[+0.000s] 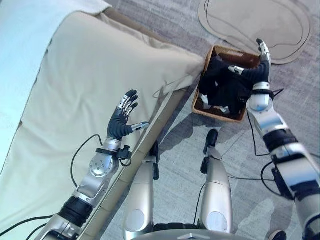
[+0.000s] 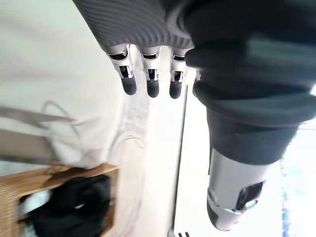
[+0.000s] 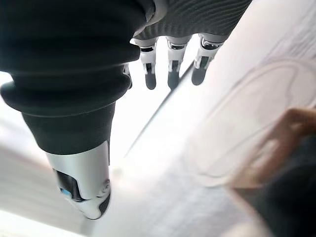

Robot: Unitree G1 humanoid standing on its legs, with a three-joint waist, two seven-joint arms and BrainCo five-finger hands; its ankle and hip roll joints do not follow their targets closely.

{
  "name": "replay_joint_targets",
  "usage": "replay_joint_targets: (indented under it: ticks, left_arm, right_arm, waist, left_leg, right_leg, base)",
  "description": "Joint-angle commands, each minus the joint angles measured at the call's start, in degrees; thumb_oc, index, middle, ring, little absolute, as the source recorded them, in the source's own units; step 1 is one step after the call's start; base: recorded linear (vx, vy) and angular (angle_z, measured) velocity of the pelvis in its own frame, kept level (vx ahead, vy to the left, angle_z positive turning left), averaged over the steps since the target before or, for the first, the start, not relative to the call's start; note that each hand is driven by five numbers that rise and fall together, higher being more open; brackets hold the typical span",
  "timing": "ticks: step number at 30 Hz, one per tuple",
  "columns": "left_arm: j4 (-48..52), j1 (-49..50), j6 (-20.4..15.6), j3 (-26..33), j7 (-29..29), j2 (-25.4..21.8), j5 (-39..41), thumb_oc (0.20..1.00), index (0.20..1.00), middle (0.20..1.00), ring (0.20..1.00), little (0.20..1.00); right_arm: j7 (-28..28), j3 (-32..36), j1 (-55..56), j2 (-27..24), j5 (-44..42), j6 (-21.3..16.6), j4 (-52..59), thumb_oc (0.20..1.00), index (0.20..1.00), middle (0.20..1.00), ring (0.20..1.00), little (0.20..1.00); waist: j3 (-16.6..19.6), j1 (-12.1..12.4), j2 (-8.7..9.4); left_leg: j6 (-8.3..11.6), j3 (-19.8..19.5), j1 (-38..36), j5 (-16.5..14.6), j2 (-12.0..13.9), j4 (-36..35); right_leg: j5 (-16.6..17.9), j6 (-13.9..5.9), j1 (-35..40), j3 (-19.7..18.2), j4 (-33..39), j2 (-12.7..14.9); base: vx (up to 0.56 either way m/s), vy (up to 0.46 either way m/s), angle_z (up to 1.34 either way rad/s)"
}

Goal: Pick up clothes into the bucket

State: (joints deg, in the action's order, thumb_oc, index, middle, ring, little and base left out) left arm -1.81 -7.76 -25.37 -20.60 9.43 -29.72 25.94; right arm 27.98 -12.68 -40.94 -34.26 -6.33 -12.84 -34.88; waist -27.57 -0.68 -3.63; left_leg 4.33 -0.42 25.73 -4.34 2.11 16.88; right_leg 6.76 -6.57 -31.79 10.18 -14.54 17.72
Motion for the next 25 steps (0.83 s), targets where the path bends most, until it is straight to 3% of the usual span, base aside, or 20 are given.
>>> replay_joint_targets:
  ticks: [1, 7, 14, 20, 25]
  left_arm:
    - [0.1, 3.8, -2.2, 3.5, -2.1, 0.3, -0.3, 1.0, 1.0, 1.0, 1.0, 1.0]
    - [-2.7, 7.1, -1.6, 7.3, -5.1, 1.3, -3.0, 1.0, 1.0, 1.0, 1.0, 1.0]
    - [-5.4, 10.5, -0.6, 12.4, -3.0, 4.5, -10.2, 1.0, 1.0, 1.0, 1.0, 1.0]
    - [-6.3, 14.2, 0.1, 14.0, -2.7, 8.3, -11.7, 1.0, 1.0, 1.0, 1.0, 1.0]
    - [-6.2, 15.6, 0.6, 13.4, -3.7, 9.8, -10.3, 1.0, 1.0, 1.0, 1.0, 1.0]
  right_arm:
    - [-3.2, 4.7, 9.7, 2.2, -2.4, -5.8, 6.5, 1.0, 1.0, 1.0, 1.0, 1.0]
    - [-9.7, 6.9, 23.0, 7.3, -2.6, -6.6, 10.2, 1.0, 1.0, 1.0, 1.0, 1.0]
    - [-13.5, 6.6, 33.2, 13.9, -2.9, -5.9, 12.3, 1.0, 1.0, 1.0, 1.0, 1.0]
    - [-17.7, 4.4, 39.6, 19.8, -10.3, -6.5, 14.3, 1.0, 1.0, 1.0, 1.0, 1.0]
    - [-18.8, 2.3, 40.9, 19.3, -9.6, -6.5, 14.9, 1.0, 1.0, 1.0, 1.0, 1.0]
  waist:
    - [4.6, -0.7, 1.99]
    - [10.4, 0.2, 3.48]
    - [16.9, 0.6, 4.44]
    - [19.2, 1.1, 4.83]
    - [20.0, 0.9, 4.74]
  left_leg:
    - [0.8, -1.9, -4.5, 3.0, 1.5, -5.2]
    - [0.73, -2.5, -13.3, 5.3, 2.7, -13.1]
    - [1.98, -2.3, -21.6, 7.5, 3.8, -20.4]
    - [1.96, -1.1, -25.2, 6.3, 4.5, -19.9]
    - [2.21, -0.8, -27.2, 6.1, 5.4, -20.0]
  right_leg:
    - [-2.0, -4.48, 9.6, 0.9, 1.4, 0.8]
    - [-0.5, -5.28, 19.2, 3.8, 8.8, -0.6]
    - [0.5, -5.58, 27.9, 6.7, 16.1, -2.7]
    - [0.5, -5.18, 31.7, 6.0, 17.9, -3.7]
    - [-0.3, -4.65, 33.6, 5.9, 18.2, -4.6]
  base:
    - [0.12, -0.08, 0.09]
    - [0.14, -0.053, 0.11]
    - [0.09, -0.03, 0.14]
    - [0.04, -0.007, -0.02]
    - [0.02, -0.01, -0.02]
